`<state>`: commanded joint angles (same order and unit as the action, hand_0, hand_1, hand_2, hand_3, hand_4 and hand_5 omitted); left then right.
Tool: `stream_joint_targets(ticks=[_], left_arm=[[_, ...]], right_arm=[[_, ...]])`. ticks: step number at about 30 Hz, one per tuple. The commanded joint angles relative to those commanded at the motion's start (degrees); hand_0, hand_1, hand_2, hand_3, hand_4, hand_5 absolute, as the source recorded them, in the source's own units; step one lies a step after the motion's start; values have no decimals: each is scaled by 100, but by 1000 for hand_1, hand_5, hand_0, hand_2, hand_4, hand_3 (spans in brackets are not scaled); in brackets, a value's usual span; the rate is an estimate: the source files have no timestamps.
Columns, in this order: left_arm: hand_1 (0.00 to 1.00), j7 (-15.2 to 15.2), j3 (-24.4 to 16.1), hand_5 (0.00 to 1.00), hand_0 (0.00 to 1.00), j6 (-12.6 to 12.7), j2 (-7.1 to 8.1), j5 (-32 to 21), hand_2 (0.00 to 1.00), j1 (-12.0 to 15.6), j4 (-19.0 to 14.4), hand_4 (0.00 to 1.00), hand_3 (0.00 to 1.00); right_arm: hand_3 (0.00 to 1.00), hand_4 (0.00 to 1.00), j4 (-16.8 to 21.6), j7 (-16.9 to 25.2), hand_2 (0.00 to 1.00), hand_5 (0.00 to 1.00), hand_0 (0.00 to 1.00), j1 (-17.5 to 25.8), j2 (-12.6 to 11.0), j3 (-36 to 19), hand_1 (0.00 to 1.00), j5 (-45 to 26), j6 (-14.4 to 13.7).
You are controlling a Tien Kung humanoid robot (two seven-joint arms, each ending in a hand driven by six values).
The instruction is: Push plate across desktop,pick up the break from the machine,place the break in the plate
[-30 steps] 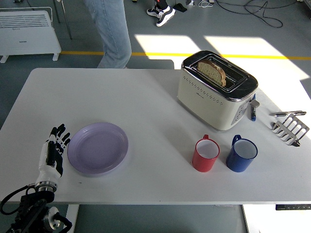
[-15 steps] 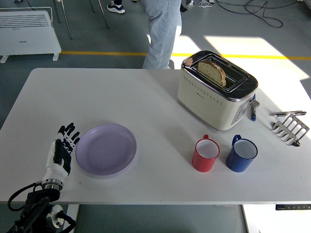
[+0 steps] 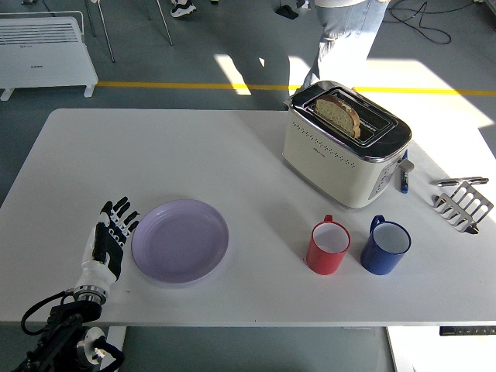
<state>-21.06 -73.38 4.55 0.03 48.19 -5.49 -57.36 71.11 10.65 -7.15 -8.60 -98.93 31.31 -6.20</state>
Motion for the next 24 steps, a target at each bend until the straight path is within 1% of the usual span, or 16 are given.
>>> stream_joint_targets(ticks=[2,4,7,9,16,21,24], left_arm=[[868,-1,26,998,829,-6,2,-29,934,-8,1,601,859],[863,-4,130,998,811,-30,12,-127,934,-33,0,599,859],[863,12,321,998,811,-84,22,-291,934,-75,-4,599,859],[863,22,371,998,811,-101,23,-340,934,-86,-5,599,859],[854,121,648,998,802,-260,46,-667,922,-155,-4,599,856],[854,151,808,998,802,-345,65,-920,922,-213,-61,599,856],[849,176,918,998,792,-357,80,-976,920,-270,-81,600,854]], right_arm=[[664,502,0,0,709,514,761,0,1,-1,707,0,0],[664,502,0,0,709,515,761,-3,1,-3,707,0,-1],[664,502,-4,1,709,515,761,-7,3,-4,707,-2,-2],[664,502,-4,2,709,515,761,-8,3,-2,707,-2,-2],[665,502,-6,4,709,515,761,-10,4,1,707,-2,-1],[665,502,-9,5,709,515,761,-17,6,20,707,-2,2],[665,502,-11,6,709,515,761,-20,6,14,707,-3,3]])
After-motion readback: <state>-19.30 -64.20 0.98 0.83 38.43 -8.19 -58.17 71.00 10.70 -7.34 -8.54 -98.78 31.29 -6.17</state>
